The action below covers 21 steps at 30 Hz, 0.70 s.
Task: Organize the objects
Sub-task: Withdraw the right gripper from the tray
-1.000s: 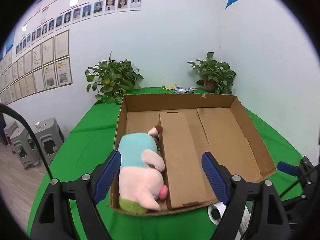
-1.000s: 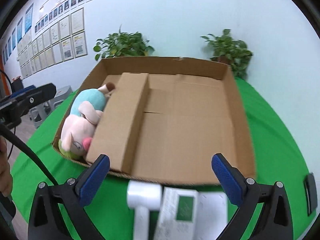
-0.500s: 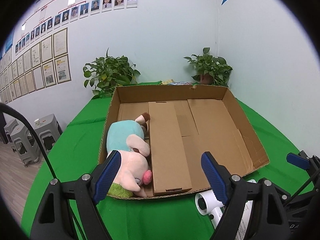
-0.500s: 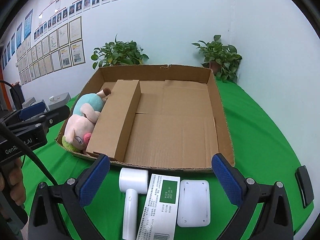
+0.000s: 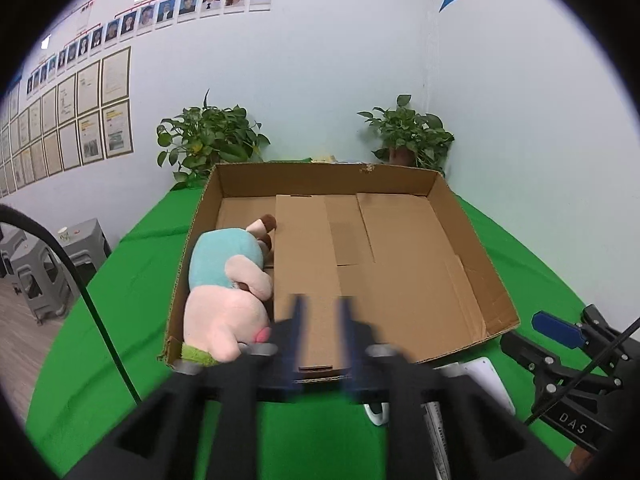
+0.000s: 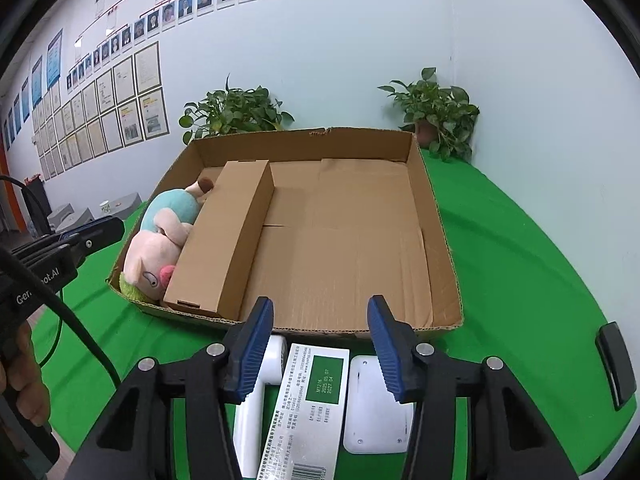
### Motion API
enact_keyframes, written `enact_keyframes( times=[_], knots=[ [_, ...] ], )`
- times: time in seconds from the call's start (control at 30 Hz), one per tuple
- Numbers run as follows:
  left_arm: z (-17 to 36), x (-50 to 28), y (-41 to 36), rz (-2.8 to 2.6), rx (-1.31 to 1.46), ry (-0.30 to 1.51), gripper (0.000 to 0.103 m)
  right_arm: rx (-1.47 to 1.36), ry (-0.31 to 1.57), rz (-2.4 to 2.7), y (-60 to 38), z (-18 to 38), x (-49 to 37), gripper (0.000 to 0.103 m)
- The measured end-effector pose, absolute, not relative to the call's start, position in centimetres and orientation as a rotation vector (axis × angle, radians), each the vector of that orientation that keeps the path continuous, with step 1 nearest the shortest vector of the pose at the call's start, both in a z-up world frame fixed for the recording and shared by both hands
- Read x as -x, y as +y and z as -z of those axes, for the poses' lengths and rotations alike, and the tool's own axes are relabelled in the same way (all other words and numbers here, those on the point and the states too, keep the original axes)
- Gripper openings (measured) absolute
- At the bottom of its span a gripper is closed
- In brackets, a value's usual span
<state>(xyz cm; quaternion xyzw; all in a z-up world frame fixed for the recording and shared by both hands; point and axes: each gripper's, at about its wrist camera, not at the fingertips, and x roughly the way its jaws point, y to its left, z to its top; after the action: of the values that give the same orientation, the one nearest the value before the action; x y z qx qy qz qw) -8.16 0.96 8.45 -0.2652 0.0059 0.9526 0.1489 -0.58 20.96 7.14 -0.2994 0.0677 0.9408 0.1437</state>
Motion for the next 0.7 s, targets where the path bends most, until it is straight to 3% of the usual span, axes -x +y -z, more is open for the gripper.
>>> enact_keyframes(
  times=[0.03,0.07,0.1,0.4,0.7],
  knots=[
    [-8.5,8.1,0.8,-2.724,0.753,-0.009,0.077,0.869,0.206,-2.717,21.1,-7.1,0.5,0.06],
    [-8.6,8.1,0.7,-2.727,0.738,-0.03,0.083,0.876,0.217,-2.718,21.2,-7.1,0.5,0.087],
    [-8.7,7.9,0.6,-2.735,0.718,-0.047,0.084,0.873,0.221,-2.718,21.3,-7.1,0.5,0.102],
    [-7.8,8.6,0.1,-2.655,0.831,-0.08,0.084,0.883,0.206,-2.729,22.1,-6.4,-0.4,0.103],
    [-3.4,9.1,1.1,-2.396,1.061,-0.122,0.084,1.1,0.365,-2.963,19.9,-1.3,-2.4,0.102]
  ],
)
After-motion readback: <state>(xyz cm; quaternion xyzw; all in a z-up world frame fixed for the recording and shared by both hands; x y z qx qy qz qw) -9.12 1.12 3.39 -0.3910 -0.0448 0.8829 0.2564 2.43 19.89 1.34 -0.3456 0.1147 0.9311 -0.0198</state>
